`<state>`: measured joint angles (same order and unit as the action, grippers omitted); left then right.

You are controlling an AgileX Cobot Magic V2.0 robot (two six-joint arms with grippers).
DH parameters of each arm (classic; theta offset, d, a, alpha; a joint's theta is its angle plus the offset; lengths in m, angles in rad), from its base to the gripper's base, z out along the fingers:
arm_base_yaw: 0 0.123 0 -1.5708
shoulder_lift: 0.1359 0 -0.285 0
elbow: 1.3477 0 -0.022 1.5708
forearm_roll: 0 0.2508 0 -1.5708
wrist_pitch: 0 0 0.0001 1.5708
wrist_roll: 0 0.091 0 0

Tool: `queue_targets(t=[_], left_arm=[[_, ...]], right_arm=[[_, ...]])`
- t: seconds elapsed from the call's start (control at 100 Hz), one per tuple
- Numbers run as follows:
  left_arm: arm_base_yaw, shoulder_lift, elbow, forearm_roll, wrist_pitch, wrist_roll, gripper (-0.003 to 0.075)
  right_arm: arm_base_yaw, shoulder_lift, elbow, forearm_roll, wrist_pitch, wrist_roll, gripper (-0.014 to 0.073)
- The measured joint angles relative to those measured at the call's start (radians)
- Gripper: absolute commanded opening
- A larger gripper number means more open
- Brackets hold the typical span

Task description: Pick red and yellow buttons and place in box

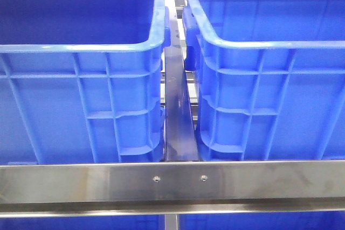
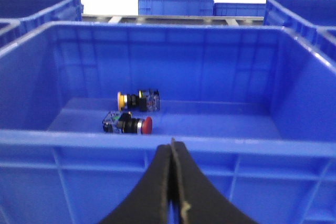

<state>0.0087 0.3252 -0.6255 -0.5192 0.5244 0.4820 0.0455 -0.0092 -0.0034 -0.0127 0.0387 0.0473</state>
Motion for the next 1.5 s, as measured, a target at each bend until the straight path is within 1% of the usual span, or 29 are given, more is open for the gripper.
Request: queue_targets(t=[0.16, 0.29, 1.5], left_arm=[[0.0, 0.0, 0.0, 0.0, 0.0, 0.0, -0.0019], [0.0, 0.0, 0.0, 0.0, 0.0, 0.0, -0.0019], [-0.004, 0.0, 0.0, 0.007, -0.002, 0.0, -0.0019]], right_arm=[[0.0, 0.0, 0.03, 0.0, -0.098, 0.0, -0.0067], [0.0, -0.001, 0.032, 0.0, -0.141, 0.002, -0.0067], [0.0, -0.001, 0.032, -0.002, -0.139, 0.008, -0.0067]])
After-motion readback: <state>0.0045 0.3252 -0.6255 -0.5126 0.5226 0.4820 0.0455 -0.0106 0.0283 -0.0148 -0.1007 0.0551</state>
